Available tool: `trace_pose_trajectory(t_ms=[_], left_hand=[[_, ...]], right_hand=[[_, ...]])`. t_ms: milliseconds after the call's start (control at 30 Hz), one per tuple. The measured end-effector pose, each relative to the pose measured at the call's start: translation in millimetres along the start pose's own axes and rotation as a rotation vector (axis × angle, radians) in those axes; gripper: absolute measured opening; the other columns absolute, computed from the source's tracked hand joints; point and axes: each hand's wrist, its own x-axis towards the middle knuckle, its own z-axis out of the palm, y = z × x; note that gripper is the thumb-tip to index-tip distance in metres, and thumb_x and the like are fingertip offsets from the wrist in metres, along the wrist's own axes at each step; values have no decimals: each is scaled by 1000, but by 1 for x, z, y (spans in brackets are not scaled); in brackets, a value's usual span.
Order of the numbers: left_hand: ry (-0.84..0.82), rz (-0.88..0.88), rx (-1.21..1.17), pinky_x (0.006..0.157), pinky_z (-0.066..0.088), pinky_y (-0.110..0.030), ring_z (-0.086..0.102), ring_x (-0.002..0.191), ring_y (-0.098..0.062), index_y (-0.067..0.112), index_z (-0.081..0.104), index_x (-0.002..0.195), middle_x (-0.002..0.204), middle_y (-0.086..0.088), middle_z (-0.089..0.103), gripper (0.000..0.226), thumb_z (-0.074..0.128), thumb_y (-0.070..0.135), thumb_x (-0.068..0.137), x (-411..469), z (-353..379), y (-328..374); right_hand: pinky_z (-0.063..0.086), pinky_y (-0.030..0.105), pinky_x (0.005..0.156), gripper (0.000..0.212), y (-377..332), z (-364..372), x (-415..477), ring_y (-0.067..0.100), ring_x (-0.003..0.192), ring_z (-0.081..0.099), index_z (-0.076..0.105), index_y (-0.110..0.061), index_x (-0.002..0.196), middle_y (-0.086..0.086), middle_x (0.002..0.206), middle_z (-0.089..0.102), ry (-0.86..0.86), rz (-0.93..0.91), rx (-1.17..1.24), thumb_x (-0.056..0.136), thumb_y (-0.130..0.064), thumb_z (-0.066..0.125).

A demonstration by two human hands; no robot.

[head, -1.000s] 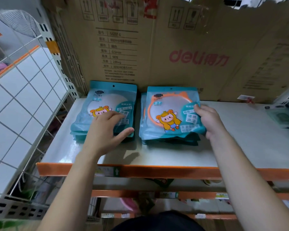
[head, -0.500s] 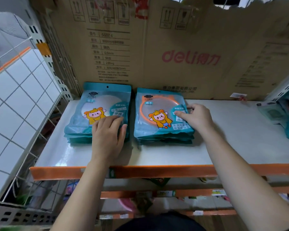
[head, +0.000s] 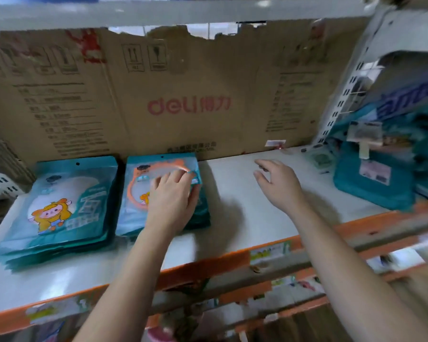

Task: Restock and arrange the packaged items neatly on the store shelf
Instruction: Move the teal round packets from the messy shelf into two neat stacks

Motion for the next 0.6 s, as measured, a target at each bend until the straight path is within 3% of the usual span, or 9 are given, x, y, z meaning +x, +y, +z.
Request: trace_pose_trajectory(t_ms=[200,400,600], left_hand=[[-31,117,-46,104,30,-41,53,118,-24,24,54,130,130,1,57,40,37,43,99,30,27,129],[-73,221,-97,100,33,-40,55,115,-25,24,56,129,127,1,60,39,38,43,99,46,62,267],[-108,303,-158,95,37,-42,56,111,-29,21,58,123,121,-4,62,35,45,39,96,60,88,389]], right_hand=[[40,32,100,41,85,-77,-26,22,122,53,54,-14,137,6,135,57,46,52,-9,98,-26,53],[45,37,101,41,182,-161,-47,22,119,56,54,-13,136,8,133,57,72,82,-5,98,-28,54],[42,30,95,41,271,-229,-73,21,117,55,54,-14,136,6,132,57,97,140,-101,98,-29,53]])
